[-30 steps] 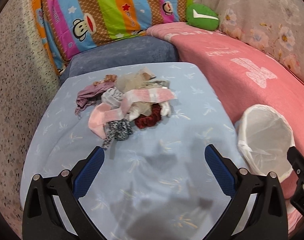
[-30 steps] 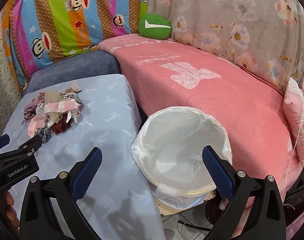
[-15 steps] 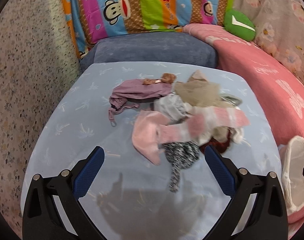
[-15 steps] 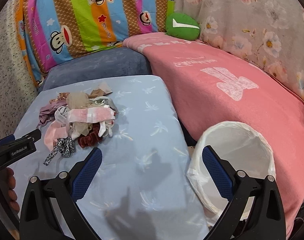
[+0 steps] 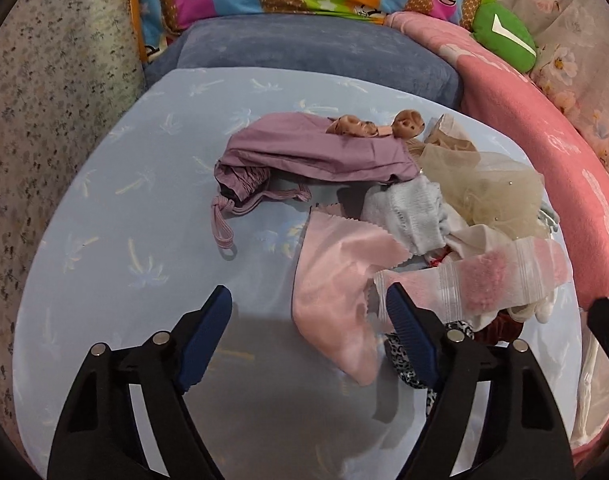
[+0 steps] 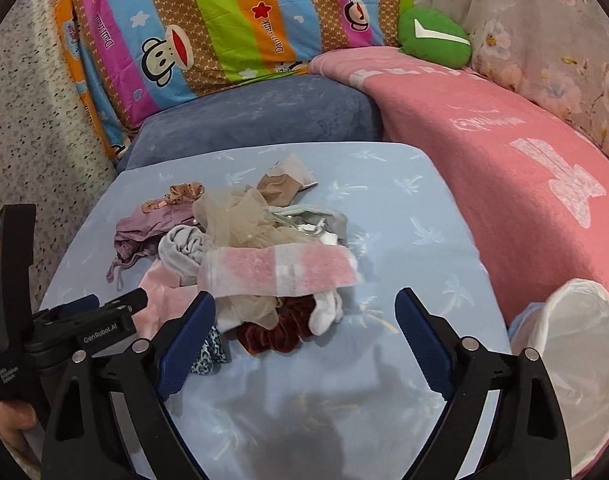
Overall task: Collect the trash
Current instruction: 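Grasp the pink cloth with the left tool while the right tool grasps the striped cloth, then carry both cloths over the white bin with both tools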
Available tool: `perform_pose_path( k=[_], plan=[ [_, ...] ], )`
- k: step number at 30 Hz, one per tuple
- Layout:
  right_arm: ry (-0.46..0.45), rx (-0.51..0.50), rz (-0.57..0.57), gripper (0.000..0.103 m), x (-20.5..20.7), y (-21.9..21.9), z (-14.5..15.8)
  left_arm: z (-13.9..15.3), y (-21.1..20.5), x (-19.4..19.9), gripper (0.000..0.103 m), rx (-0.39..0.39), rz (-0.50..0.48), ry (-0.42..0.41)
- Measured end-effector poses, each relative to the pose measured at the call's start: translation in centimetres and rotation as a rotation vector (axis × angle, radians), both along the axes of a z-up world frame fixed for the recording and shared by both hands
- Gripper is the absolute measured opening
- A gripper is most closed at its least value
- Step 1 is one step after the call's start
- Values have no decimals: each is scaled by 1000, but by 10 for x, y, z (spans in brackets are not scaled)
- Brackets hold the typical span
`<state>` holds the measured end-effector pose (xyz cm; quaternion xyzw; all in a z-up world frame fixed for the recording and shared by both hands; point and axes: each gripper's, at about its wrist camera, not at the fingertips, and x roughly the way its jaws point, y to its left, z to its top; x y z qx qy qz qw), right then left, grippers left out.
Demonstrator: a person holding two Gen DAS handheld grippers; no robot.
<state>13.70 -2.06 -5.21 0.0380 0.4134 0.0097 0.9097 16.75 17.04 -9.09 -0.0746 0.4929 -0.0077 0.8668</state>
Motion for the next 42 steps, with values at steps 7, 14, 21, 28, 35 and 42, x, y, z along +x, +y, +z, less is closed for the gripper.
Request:
perform_pose_path(
  k=[7, 14, 21, 28, 35, 42],
  plan=[
    [56, 1, 60, 60, 29, 29, -24, -13, 3, 7, 43, -88, -44, 35],
    [87, 18, 83, 18, 31, 37, -35, -15, 2, 3, 6, -140, -86, 51],
    [34, 58, 70, 12, 12, 27, -7, 15, -3, -9, 2, -146, -124, -22],
    [-52, 88, 53, 9, -15, 9, 37, 58, -23, -20, 2, -155, -180, -116],
    [-130, 103, 11, 9, -46, -20, 75, 98, -52, -38, 2, -165, -262, -211],
    [-188, 102, -65, 9, -76, -61, 101, 123, -99, -57, 2, -173, -364, -266]
  ],
)
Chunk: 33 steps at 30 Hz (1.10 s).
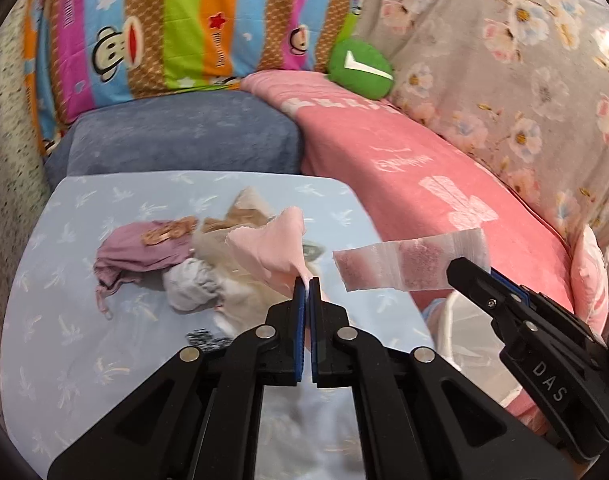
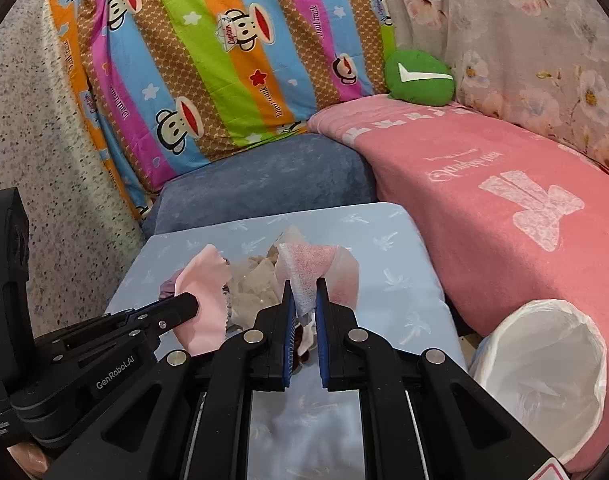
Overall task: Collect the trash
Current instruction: 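Carry both cloths over the white bin with both tools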
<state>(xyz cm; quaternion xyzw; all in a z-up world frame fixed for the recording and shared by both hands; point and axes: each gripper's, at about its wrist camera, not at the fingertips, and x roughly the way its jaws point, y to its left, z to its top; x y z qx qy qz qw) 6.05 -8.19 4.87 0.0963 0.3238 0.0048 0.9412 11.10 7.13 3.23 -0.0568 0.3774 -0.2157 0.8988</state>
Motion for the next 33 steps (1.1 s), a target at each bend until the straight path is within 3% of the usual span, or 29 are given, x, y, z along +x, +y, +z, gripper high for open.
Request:
perform_pose_path(
  k=[16, 33],
  plan=[
    [-17, 11, -230, 9, -77, -117, 5, 16, -134, -46, 2, 49, -254, -55],
    [34, 51, -420, 10, -123, -209, -24, -2, -224, -74, 4, 102, -425, -25]
  ],
)
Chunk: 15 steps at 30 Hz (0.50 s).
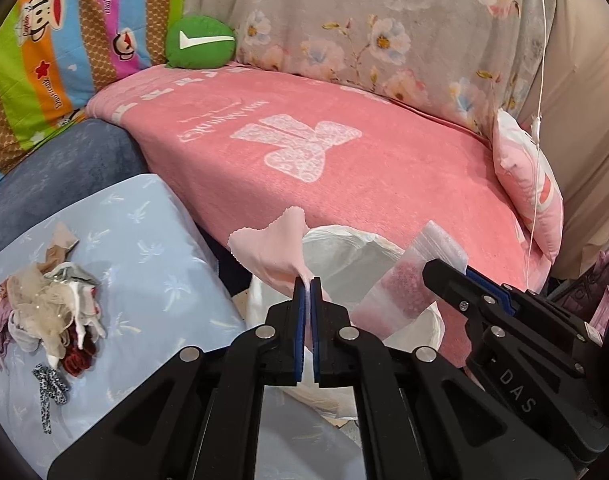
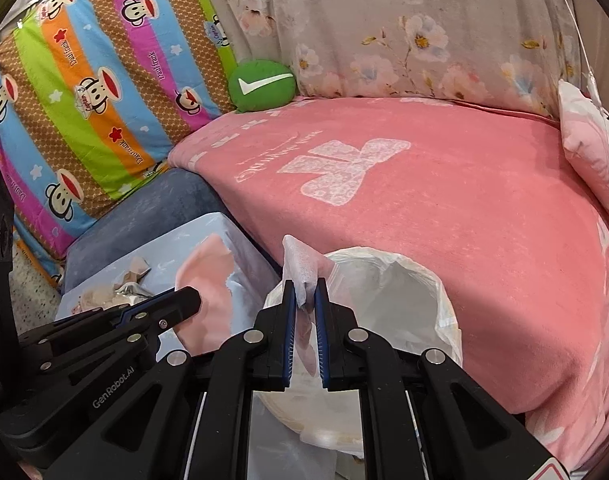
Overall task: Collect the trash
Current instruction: 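Carry both cloths over the white bin with both tools, then open both tools to drop the cloths into the bin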
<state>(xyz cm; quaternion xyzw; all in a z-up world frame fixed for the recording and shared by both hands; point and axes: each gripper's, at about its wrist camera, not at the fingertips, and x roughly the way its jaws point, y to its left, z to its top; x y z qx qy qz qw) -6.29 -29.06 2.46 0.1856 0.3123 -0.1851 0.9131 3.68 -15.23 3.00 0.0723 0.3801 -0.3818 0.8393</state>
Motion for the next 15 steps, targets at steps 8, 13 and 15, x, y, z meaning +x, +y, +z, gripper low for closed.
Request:
perform_pose_path(
  k=[8, 13, 15],
  plan=[
    [-2, -11, -51, 32, -11, -14, -2, -6, -20, -4, 6, 23, -30, 16],
    [-7, -15, -63, 37, -15, -16, 0, -6, -19, -4, 44, 25, 9, 7],
    [-10, -12, -63, 39, -16, -16, 0, -5, -16, -3, 48, 22, 19, -5]
  ],
)
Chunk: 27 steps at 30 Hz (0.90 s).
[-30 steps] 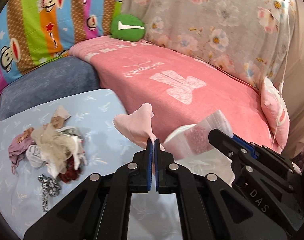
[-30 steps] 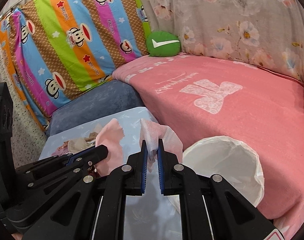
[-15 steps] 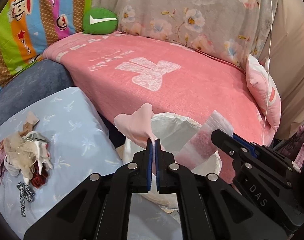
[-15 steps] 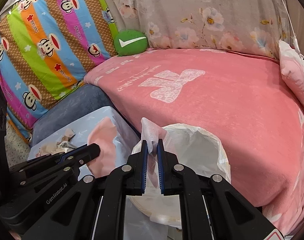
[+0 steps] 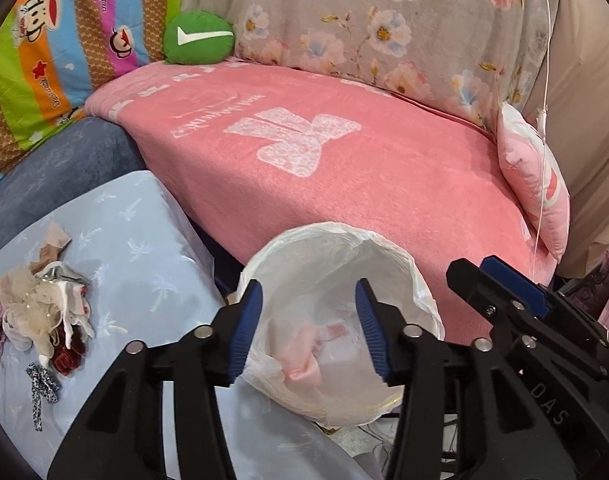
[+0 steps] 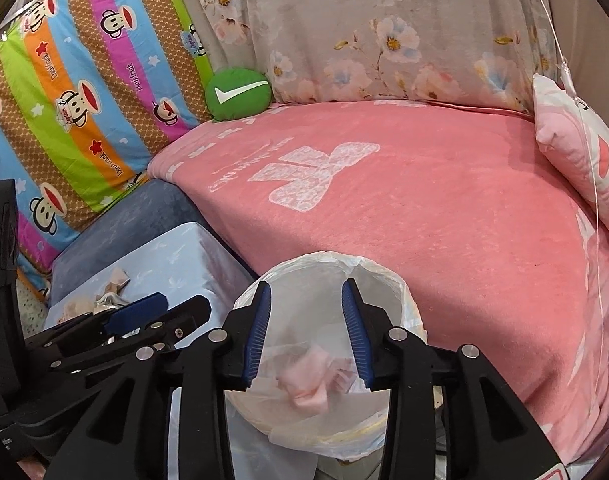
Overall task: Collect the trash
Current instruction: 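Open both tools to drop the cloths into the bin, then move both tools back toward the remaining cloth pile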
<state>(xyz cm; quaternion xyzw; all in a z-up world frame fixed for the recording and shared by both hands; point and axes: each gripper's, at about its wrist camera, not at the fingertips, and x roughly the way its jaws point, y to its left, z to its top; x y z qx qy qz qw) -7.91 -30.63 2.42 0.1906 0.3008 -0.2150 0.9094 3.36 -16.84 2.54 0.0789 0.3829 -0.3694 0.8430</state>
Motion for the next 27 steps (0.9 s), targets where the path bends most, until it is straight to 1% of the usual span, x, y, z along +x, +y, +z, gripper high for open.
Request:
perform_pose_path(
  k=[10, 25, 27],
  plan=[
    [5, -14, 34, 45, 8, 17, 1, 0, 18, 10, 49, -5, 53, 9],
    [29, -27, 131, 47, 35, 61, -2, -8, 71, 29, 49, -19, 170, 38],
    [34, -28, 145, 47, 39, 68, -4, -11, 81, 31, 53, -17, 192, 41]
  ],
)
